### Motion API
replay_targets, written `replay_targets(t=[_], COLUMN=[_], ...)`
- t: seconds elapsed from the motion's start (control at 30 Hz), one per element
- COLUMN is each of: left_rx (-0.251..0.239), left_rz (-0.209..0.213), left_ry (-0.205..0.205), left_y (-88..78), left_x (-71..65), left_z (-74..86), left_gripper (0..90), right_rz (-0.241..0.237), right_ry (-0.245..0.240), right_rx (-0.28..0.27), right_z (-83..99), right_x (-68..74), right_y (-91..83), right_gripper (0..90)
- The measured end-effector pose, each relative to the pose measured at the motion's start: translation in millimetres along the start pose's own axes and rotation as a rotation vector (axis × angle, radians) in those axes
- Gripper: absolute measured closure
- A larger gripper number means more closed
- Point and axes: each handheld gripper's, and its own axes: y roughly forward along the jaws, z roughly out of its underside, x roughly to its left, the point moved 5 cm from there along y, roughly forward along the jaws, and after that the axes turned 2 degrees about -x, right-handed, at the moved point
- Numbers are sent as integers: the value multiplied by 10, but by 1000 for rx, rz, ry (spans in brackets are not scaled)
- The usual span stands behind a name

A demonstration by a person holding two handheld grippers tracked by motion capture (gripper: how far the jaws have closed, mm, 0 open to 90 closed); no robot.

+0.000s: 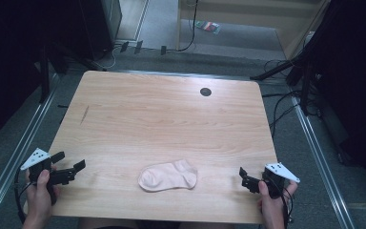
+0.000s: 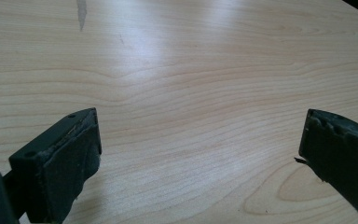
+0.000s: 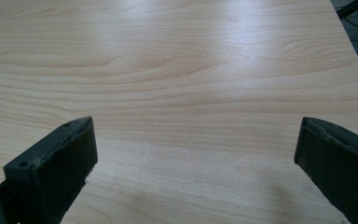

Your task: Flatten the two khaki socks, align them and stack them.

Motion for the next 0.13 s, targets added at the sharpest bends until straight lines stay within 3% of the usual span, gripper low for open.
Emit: replay_targets(t=[0.13], left_rx=[10], left_rz=[1], left_ry=[4], left_y=[14], left_x=[1], left_z=[-2], left_gripper=[0], right_rz=[4], right_ry=[10], right_rx=[4], right_z=[3], right_x=[-6], right_y=[1], right_gripper=[0])
